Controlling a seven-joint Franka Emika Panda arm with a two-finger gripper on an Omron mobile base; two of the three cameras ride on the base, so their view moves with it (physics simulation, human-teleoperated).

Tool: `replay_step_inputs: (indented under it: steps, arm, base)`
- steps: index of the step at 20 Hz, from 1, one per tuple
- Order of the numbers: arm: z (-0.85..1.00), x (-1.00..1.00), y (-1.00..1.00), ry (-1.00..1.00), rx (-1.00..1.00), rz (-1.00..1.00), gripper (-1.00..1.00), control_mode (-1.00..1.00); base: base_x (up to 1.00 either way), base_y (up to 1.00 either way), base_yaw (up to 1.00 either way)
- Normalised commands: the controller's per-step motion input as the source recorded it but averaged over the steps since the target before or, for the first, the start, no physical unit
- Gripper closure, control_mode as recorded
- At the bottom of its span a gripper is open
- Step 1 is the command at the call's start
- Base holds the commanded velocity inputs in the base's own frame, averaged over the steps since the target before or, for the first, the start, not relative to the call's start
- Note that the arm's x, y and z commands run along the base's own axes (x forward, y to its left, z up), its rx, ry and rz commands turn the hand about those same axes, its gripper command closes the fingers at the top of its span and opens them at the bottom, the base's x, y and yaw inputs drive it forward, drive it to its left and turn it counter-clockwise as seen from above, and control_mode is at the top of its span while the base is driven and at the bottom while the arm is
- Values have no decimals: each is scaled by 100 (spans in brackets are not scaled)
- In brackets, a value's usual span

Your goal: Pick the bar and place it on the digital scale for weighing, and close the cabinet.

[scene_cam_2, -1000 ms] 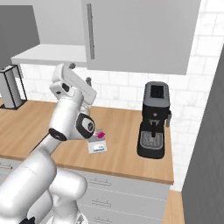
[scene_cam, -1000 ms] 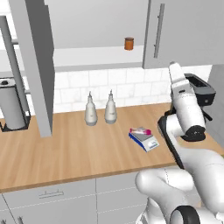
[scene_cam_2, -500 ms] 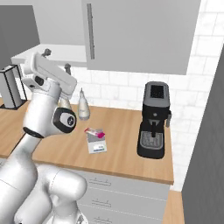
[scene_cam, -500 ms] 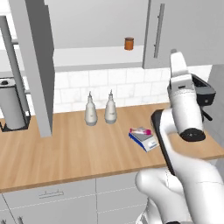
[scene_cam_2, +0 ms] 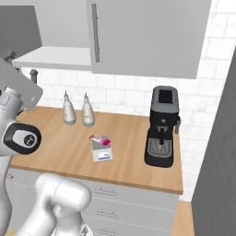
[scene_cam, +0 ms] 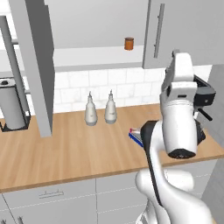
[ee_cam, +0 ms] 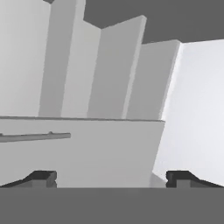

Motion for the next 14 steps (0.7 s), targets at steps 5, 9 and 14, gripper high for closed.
replay_step_inputs:
  steps: [5, 9, 14]
  arm:
    - [5, -76, 58, 0, 5, 12, -100, -100]
    - [18, -64, 59, 6, -22, 5, -100, -100]
    - [1, -50, 91, 11, -10, 0, -100, -100]
  base:
    - [0, 0, 0]
    - [0, 0, 0]
    - [0, 0, 0]
